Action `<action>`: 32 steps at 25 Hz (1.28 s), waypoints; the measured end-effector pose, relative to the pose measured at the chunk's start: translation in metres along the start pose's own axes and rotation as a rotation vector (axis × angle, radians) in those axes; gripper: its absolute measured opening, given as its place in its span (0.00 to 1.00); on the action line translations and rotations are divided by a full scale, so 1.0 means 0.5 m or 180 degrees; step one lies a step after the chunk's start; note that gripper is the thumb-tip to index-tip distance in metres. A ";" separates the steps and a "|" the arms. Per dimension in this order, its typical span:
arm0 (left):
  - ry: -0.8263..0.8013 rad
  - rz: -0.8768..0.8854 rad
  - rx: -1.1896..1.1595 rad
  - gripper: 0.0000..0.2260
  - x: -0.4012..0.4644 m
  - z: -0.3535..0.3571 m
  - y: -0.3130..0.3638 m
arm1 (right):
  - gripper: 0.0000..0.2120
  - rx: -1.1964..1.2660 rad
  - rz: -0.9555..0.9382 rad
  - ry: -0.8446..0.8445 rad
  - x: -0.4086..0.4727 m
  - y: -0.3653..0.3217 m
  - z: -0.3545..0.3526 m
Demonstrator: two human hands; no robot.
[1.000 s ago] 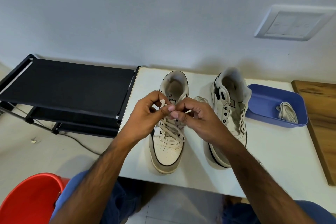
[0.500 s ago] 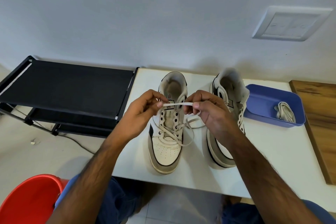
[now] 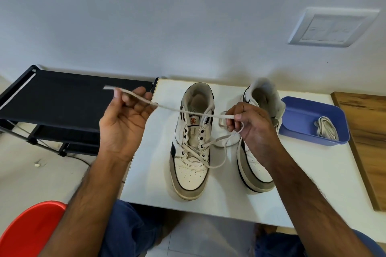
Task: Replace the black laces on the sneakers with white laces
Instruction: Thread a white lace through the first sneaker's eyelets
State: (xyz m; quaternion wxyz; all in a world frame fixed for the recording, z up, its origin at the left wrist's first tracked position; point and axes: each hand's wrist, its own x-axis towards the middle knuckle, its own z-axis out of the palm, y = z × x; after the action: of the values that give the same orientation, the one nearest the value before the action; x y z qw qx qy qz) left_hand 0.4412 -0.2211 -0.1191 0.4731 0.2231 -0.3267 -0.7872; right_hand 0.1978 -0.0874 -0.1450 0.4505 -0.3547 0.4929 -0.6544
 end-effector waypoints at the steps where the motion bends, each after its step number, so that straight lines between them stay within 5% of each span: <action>1: 0.0254 0.0064 0.0052 0.19 0.002 0.000 -0.002 | 0.11 -0.0019 0.0023 -0.0062 -0.002 -0.001 0.000; 4: 0.0809 0.0242 0.0380 0.09 0.007 0.001 -0.006 | 0.08 -0.0306 0.0179 -0.0650 -0.015 -0.012 0.011; 9: 0.1714 0.0729 0.0474 0.11 0.012 -0.032 0.001 | 0.09 -0.1262 0.0937 -0.2710 -0.042 -0.029 0.065; 11: 0.2119 0.0893 0.0311 0.12 0.016 -0.054 0.009 | 0.11 -0.1535 0.0978 -0.2691 -0.039 -0.029 0.061; 15: 0.2502 0.1128 0.0319 0.14 0.016 -0.066 0.024 | 0.11 -0.1551 0.0871 -0.1275 -0.025 -0.035 0.029; 19: 0.1314 0.1358 0.2041 0.11 0.016 -0.046 0.008 | 0.11 -0.1890 0.0559 -0.0139 -0.012 -0.009 0.022; 22: -0.0122 0.1288 0.3670 0.13 0.008 -0.018 -0.024 | 0.09 -0.2234 0.0507 0.0032 -0.011 0.015 0.027; 25: -0.1200 0.0748 0.4334 0.13 -0.003 0.000 -0.055 | 0.09 -0.2441 0.0501 0.0063 -0.013 0.029 0.033; 29: -0.1337 0.0678 0.4467 0.08 -0.004 -0.001 -0.073 | 0.04 -0.2413 0.0614 0.0249 -0.019 0.036 0.054; 32: -0.0992 0.0700 0.4630 0.07 -0.002 -0.003 -0.074 | 0.14 -0.2520 0.0658 0.0394 -0.028 0.041 0.083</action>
State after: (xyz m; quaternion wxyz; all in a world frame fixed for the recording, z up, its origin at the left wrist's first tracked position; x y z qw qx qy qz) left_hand 0.4204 -0.2083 -0.1466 0.2306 0.3314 -0.8480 -0.3434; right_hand 0.2452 -0.0899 -0.1541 0.3121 -0.4092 0.7657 -0.3857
